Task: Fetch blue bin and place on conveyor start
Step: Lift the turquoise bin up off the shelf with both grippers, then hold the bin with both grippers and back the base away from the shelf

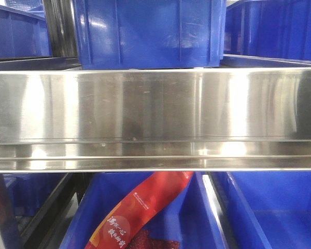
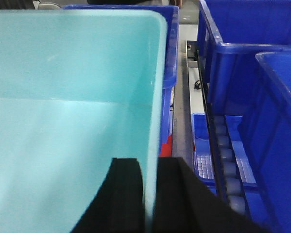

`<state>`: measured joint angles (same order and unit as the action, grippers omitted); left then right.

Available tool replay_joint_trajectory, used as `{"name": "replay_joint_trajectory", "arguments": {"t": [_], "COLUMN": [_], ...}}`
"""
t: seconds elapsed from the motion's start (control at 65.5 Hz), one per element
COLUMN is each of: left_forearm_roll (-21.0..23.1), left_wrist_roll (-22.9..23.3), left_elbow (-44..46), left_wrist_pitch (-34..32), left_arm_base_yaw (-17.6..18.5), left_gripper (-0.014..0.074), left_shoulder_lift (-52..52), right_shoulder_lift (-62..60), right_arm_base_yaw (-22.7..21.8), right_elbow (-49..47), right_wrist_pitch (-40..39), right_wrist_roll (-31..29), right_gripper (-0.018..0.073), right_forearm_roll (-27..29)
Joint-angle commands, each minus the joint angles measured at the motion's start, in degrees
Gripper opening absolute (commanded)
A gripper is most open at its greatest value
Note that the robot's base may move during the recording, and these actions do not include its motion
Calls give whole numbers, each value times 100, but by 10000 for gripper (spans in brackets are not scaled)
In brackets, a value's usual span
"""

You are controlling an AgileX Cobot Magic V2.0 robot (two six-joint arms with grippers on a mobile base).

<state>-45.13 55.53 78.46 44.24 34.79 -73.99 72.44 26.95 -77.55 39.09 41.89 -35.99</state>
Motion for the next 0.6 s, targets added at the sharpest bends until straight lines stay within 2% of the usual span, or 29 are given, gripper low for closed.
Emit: {"name": "replay_joint_trajectory", "arguments": {"t": [0.0, 0.58], "left_forearm_roll": [-167, -167], "left_wrist_roll": [33, 33], "left_elbow": [27, 27], "left_wrist_pitch": [-159, -159], "left_arm_base_yaw": [16, 16], "left_gripper": [-111, -111], "left_shoulder_lift": [83, 83], "right_shoulder_lift": [-85, -85], "right_arm_base_yaw": [0, 0], "right_elbow": [-19, -19], "right_wrist_pitch": [-369, -573], "right_wrist_roll": [-66, -66], "right_gripper": [-165, -165], "right_forearm_roll": [-191, -191]}}
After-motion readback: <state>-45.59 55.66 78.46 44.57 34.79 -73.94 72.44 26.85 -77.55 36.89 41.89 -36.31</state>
